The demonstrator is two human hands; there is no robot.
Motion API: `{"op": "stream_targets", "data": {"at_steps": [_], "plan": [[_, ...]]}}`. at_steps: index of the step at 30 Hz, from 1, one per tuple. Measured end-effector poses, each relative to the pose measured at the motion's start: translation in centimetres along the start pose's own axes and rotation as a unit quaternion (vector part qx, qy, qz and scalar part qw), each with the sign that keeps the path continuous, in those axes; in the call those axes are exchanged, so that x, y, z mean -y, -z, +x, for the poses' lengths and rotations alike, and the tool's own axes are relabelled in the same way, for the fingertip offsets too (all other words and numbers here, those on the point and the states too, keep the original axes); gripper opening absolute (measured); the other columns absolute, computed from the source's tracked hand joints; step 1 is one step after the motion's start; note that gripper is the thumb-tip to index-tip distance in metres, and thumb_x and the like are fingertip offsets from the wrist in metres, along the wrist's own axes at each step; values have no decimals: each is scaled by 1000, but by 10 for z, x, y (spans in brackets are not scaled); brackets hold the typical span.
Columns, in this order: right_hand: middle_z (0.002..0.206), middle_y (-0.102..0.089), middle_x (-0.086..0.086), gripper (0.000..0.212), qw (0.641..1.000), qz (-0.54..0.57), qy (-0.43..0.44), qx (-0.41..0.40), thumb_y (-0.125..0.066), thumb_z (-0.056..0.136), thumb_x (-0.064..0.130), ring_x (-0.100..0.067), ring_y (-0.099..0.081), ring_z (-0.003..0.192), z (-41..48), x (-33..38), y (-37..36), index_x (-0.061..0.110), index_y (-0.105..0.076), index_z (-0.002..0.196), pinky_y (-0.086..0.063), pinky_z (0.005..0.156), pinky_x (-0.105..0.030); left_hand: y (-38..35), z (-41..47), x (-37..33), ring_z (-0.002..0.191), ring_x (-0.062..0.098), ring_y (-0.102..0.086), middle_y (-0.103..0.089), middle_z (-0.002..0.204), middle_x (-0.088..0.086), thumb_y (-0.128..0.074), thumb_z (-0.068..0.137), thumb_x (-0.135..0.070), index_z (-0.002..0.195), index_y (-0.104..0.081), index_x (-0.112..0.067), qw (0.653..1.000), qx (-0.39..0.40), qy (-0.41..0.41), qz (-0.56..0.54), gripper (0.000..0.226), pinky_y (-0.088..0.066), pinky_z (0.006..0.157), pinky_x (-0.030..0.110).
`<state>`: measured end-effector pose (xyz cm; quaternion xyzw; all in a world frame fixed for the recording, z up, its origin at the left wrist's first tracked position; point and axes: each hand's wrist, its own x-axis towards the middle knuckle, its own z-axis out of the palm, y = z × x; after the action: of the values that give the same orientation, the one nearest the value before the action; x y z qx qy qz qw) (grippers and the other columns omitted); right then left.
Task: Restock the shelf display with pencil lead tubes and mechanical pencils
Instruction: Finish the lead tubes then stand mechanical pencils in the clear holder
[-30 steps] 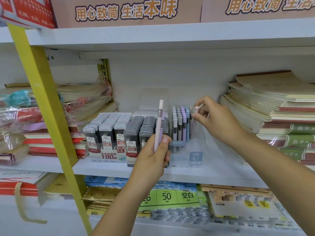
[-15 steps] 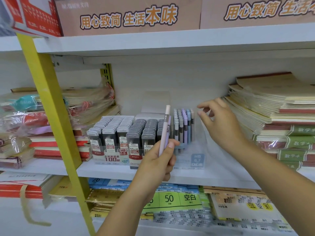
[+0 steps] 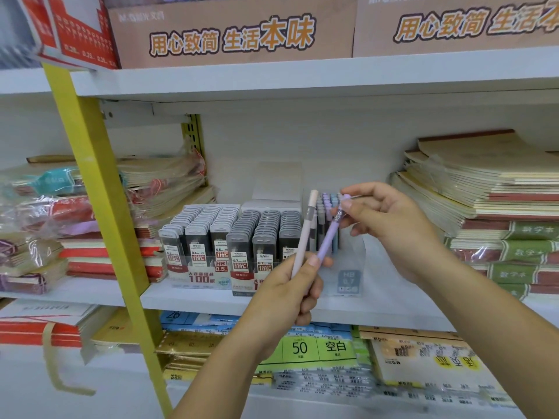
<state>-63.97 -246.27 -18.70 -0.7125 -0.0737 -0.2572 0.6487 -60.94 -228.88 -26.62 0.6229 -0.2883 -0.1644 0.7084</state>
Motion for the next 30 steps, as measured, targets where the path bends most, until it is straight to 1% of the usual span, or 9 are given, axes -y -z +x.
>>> {"op": "stream_targets", "data": {"at_steps": [3, 5, 9, 11, 13, 16, 18, 27, 30], "plan": [[90, -75, -11, 23, 998, 14, -27, 52, -67, 86, 7, -17, -71, 75, -4, -2, 0, 17, -61, 106, -56, 62, -24, 0, -1, 2, 50, 6, -39, -51, 64, -9, -47, 105, -39, 100, -71, -33, 1000, -5, 1, 20, 25, -34, 46, 19], [87, -75, -11, 26, 999, 2, -13, 45, -68, 84, 6, -19, -72, 77, -6, -3, -1, 19, -59, 105, -57, 62, -26, 0, -2, 3, 50, 7, -42, -59, 68, -8, -47, 104, -40, 101, -70, -36, 999, -11, -1, 38, 24, -36, 46, 19], [85, -73, -2, 29, 987, -26, 129, -88, -67, 87, 5, -18, -72, 81, -1, 7, 14, 28, -56, 101, -55, 62, -23, 5, -2, 9, 48, 5, -42, -60, 67, -7, -46, 104, -39, 100, -70, -38, 997, -53, 0, 53, 25, -34, 44, 19], [87, -68, 0, 32, 975, -100, 181, -87, -67, 89, 6, -17, -69, 83, 1, 9, 20, 32, -55, 102, -56, 67, -23, 9, -3, 12, 46, 3, -38, -49, 60, -10, -45, 105, -38, 97, -70, -35, 994, -80, 4, 68, 27, -32, 44, 17], [89, -66, 2, 33, 966, -184, 174, -47, -67, 88, 7, -14, -66, 84, 2, 1, 19, 34, -55, 102, -56, 72, -25, 11, -3, 15, 46, 3, -35, -43, 56, -13, -45, 104, -39, 97, -70, -33, 992, -96, 7, 79, 27, -31, 44, 16], [87, -64, 9, 30, 944, -289, 157, -11, -68, 88, 11, -2, -62, 82, 1, -17, 11, 31, -54, 104, -51, 72, -16, 13, -3, 18, 46, 2, -35, -40, 55, -15, -45, 104, -40, 96, -69, -32, 991, -103, 10, 90, 27, -31, 46, 16], [84, -63, 13, 29, 940, -302, 161, -6, -69, 87, 13, 2, -61, 83, 1, -23, 9, 30, -54, 104, -49, 70, -11, 14, -3, 20, 46, 2, -35, -40, 55, -15, -44, 104, -40, 96, -68, -32, 990, -103, 11, 96, 27, -31, 47, 17], [77, -63, 13, 28, 929, -337, 153, 2, -75, 81, 18, -2, -60, 75, 9, -23, 6, 29, -57, 99, -47, 66, -9, 18, -2, 22, 47, 2, -36, -42, 54, -17, -45, 104, -42, 93, -69, -34, 989, -107, 9, 105, 27, -32, 47, 16], [80, -64, 12, 23, 908, -395, 137, 3, -75, 82, 23, -5, -61, 75, 13, -28, 4, 29, -59, 97, -45, 64, -11, 17, -3, 20, 46, 2, -36, -42, 53, -17, -45, 104, -41, 91, -68, -35, 989, -99, 4, 105, 27, -32, 46, 15]]}}
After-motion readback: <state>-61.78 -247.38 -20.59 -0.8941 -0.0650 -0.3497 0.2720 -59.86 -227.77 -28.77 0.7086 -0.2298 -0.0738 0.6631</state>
